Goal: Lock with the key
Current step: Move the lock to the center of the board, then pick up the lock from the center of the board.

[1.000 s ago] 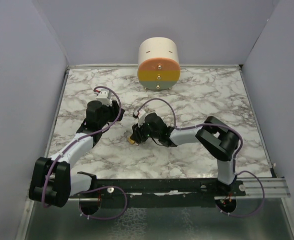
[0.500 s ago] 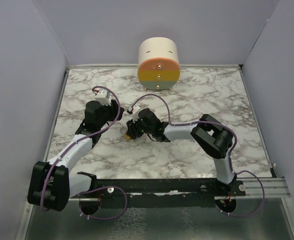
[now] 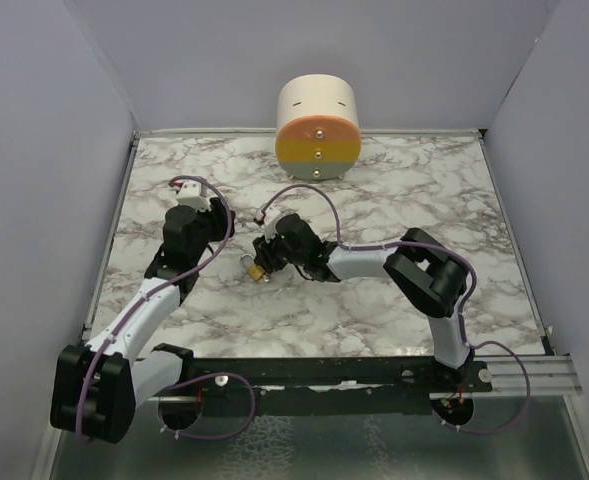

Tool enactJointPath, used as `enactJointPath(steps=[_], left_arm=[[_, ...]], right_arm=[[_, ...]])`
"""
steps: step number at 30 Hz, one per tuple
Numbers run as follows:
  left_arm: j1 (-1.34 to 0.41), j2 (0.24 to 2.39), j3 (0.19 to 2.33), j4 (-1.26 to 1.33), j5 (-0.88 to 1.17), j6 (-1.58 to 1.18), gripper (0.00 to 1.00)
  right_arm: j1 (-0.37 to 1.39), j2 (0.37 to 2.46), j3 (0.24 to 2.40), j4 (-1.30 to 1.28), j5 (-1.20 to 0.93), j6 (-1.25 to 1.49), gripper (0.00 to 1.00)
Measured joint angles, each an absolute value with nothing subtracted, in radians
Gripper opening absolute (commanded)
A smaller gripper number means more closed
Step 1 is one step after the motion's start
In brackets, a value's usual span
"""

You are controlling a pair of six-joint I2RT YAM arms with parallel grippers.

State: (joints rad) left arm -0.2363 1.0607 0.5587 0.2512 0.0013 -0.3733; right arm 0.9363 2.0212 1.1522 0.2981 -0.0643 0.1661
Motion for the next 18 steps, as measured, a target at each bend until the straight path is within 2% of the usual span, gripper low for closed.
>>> enactJointPath(steps=[18], left_arm=[[-0.236,0.994,0.559,0.207,-0.072,-0.373,0.5]], right_arm=[[0.936,2.061,1.272,0.26,-0.066,0.102,0.38]])
